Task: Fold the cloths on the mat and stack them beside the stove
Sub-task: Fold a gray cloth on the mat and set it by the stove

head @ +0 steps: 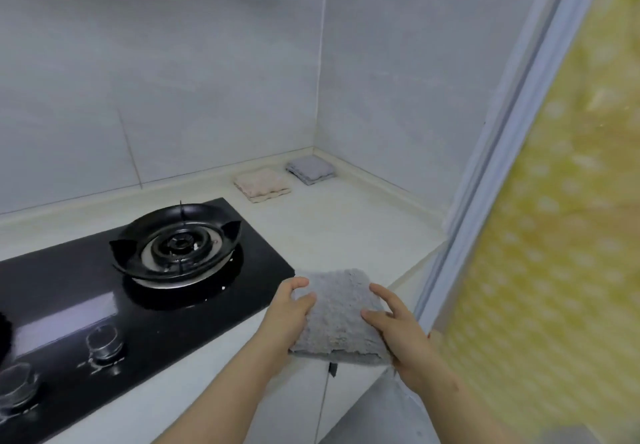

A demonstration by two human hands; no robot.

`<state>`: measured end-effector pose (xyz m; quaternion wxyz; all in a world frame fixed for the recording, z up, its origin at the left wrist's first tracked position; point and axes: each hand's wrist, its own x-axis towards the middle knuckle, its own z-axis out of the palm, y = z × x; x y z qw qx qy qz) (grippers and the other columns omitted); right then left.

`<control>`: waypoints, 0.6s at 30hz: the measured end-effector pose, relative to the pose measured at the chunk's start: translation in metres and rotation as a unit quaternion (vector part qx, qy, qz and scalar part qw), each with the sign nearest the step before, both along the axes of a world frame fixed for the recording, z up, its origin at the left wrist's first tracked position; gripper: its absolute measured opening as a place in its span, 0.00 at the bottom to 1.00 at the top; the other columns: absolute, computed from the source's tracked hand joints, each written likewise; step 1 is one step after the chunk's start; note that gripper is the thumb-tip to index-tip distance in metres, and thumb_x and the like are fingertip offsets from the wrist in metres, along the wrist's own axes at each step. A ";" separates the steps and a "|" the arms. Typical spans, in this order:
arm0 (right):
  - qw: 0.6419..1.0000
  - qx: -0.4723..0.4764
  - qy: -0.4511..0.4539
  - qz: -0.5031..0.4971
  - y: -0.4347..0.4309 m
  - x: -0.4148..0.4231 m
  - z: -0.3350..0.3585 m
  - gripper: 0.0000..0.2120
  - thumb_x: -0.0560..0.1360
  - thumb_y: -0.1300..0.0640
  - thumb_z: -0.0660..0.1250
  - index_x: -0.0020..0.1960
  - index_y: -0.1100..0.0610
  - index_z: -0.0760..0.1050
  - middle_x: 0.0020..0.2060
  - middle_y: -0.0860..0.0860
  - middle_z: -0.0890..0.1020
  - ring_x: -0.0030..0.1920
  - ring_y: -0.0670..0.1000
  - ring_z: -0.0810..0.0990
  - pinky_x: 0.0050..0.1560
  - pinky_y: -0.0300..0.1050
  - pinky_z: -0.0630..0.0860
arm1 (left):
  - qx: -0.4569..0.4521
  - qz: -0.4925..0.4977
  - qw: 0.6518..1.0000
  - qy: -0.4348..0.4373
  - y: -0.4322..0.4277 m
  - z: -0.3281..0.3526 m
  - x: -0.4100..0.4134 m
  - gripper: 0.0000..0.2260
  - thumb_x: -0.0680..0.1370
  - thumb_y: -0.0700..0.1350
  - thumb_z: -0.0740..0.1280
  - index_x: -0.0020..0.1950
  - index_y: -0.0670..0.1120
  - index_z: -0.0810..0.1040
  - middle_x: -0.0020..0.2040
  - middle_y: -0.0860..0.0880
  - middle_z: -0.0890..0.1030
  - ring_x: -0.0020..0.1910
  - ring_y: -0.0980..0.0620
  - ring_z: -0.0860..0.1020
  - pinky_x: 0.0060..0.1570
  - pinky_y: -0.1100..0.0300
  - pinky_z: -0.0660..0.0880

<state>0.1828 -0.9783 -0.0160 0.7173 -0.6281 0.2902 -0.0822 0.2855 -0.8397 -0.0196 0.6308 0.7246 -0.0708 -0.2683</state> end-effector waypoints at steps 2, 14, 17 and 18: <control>1.000 -0.008 -0.007 -0.011 -0.025 0.032 0.002 0.20 0.77 0.60 0.64 0.66 0.46 0.69 0.52 0.57 0.79 0.49 0.56 0.82 0.48 0.50 0.80 | 0.001 -0.016 1.000 -0.023 -0.027 0.002 0.034 0.10 0.80 0.44 0.60 0.60 0.53 0.70 0.48 0.43 0.77 0.43 0.45 0.75 0.43 0.54 0.72; 0.998 -0.051 0.017 0.038 -0.176 0.188 -0.025 0.18 0.77 0.64 0.62 0.62 0.46 0.71 0.55 0.58 0.79 0.51 0.57 0.81 0.55 0.51 0.78 | -0.009 0.034 0.999 0.006 -0.160 -0.021 0.174 0.10 0.80 0.39 0.60 0.59 0.51 0.72 0.59 0.45 0.76 0.51 0.48 0.79 0.46 0.60 0.77; 0.994 -0.079 0.032 0.070 -0.223 0.230 -0.025 0.19 0.77 0.64 0.61 0.63 0.47 0.71 0.54 0.56 0.79 0.50 0.54 0.80 0.48 0.43 0.79 | 0.007 0.066 0.998 0.004 -0.204 -0.027 0.209 0.11 0.80 0.37 0.59 0.58 0.49 0.72 0.60 0.43 0.76 0.51 0.47 0.79 0.45 0.61 0.76; 0.992 -0.093 0.036 0.082 -0.239 0.244 -0.023 0.18 0.77 0.65 0.61 0.62 0.47 0.71 0.53 0.55 0.78 0.48 0.52 0.80 0.43 0.37 0.78 | 0.015 0.079 0.997 0.010 -0.219 -0.028 0.218 0.11 0.79 0.37 0.59 0.59 0.48 0.72 0.59 0.43 0.77 0.49 0.48 0.79 0.41 0.63 0.75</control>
